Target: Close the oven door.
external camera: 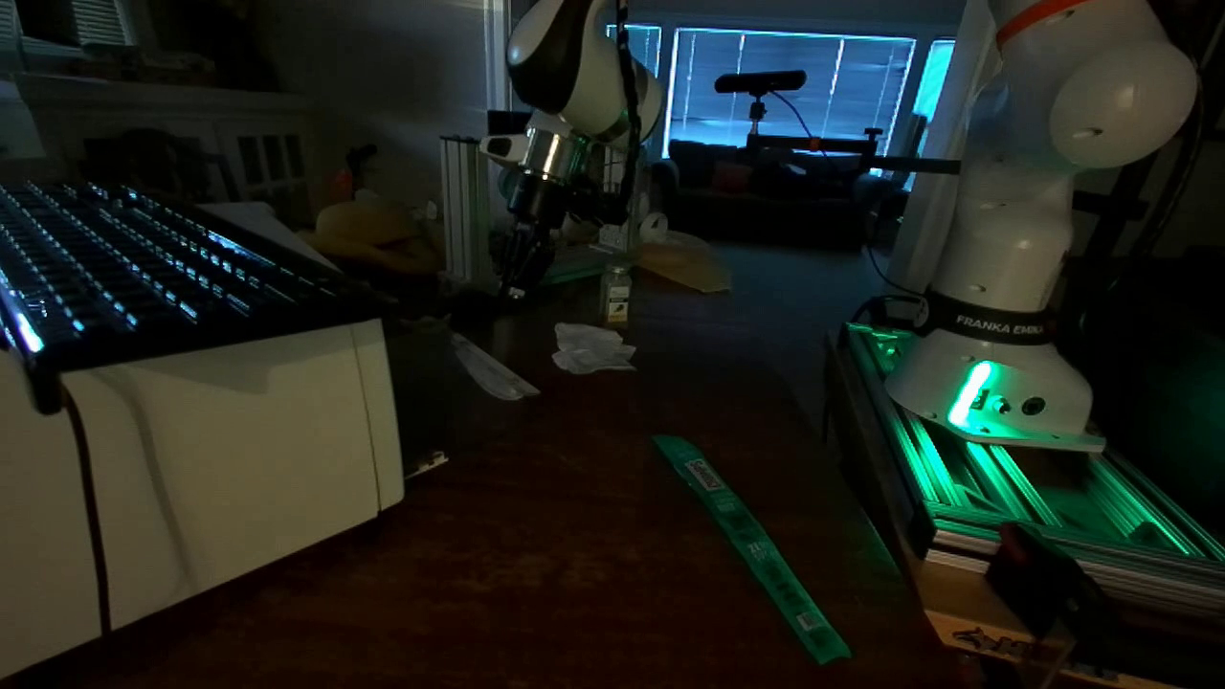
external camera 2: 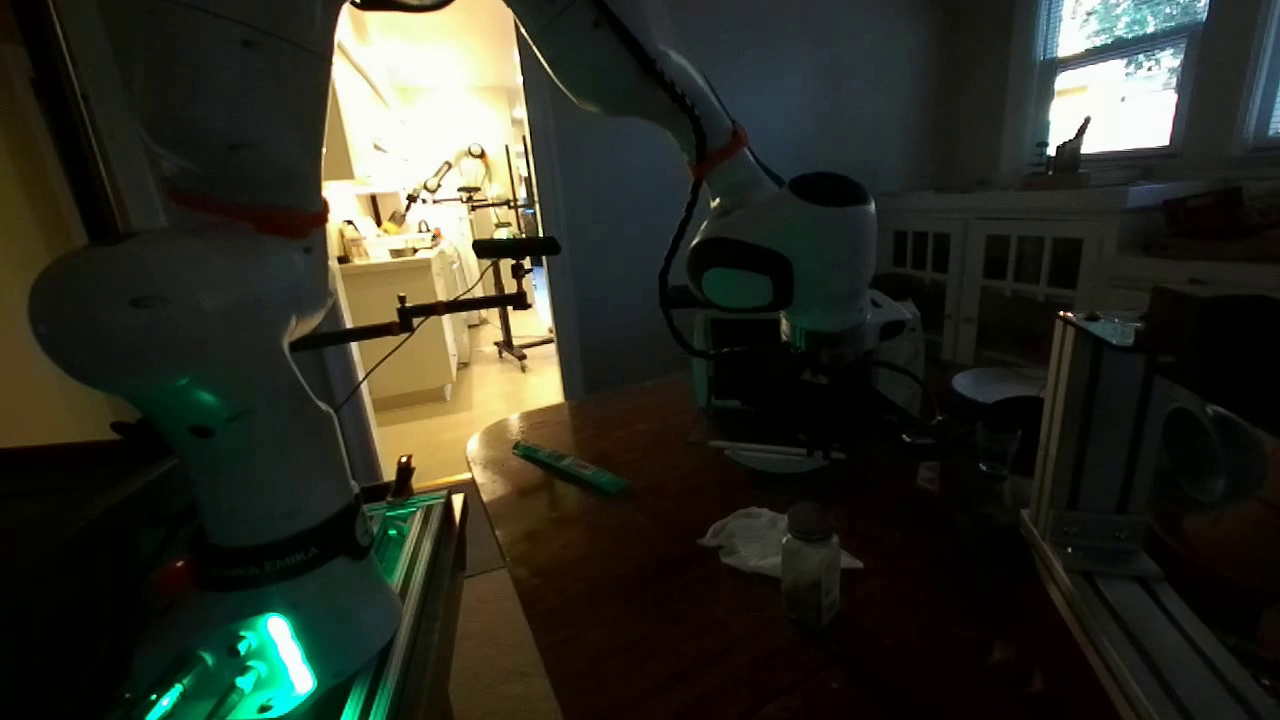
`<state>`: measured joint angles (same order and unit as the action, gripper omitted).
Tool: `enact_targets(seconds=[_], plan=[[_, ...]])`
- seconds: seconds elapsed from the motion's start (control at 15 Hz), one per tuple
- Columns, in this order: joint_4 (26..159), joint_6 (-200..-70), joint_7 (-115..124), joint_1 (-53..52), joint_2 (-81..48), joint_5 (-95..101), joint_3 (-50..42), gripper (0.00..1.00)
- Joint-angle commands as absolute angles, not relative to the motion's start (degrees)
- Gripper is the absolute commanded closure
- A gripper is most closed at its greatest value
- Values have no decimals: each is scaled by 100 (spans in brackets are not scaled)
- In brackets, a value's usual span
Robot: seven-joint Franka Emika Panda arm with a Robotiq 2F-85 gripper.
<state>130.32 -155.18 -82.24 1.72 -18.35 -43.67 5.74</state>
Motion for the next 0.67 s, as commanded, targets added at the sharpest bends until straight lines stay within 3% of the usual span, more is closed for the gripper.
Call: enact_targets(seconds=[0.0,0.6], plan=[[12766,-15932,-8601,267,-2285,-4683,751,100],[12223,-16167,-9440,625,-2939,-5530,1278,100]])
